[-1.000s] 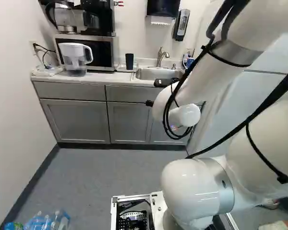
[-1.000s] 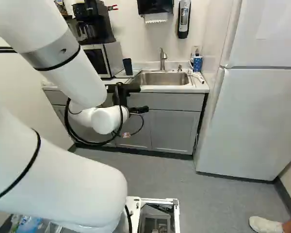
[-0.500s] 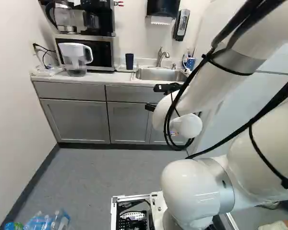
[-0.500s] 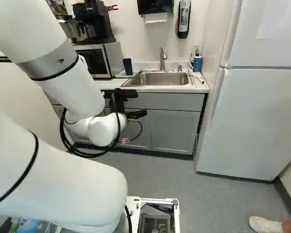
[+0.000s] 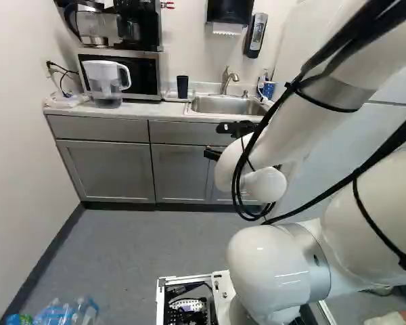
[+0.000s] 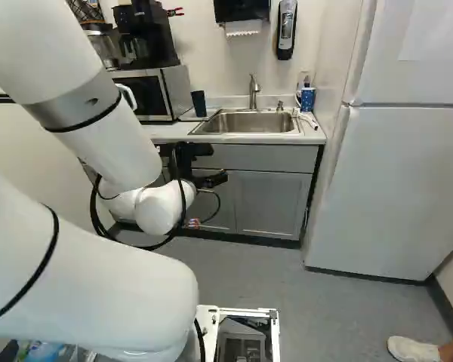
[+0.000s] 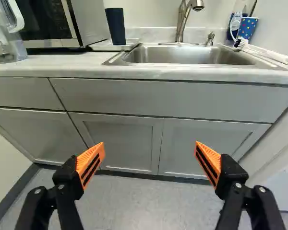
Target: Rinse the cup and place it in the tray
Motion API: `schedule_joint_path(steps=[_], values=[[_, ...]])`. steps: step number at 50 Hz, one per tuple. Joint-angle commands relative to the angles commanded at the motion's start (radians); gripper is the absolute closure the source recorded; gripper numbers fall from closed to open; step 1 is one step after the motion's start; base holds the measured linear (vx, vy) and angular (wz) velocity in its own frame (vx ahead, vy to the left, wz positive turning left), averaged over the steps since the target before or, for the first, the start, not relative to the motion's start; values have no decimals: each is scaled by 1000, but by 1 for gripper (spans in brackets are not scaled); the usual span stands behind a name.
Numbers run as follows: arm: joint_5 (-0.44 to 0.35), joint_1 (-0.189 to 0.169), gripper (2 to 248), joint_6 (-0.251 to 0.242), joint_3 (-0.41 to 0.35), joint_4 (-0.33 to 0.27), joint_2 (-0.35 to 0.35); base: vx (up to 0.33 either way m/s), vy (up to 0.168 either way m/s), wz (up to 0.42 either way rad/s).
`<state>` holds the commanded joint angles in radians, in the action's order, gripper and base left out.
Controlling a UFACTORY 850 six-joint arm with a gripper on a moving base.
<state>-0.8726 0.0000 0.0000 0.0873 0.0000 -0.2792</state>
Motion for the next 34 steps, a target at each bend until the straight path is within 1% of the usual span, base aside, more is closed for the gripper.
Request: schedule_joint_path(steps=[34], values=[[0,0,3,0,0,0,0,0,0,0]])
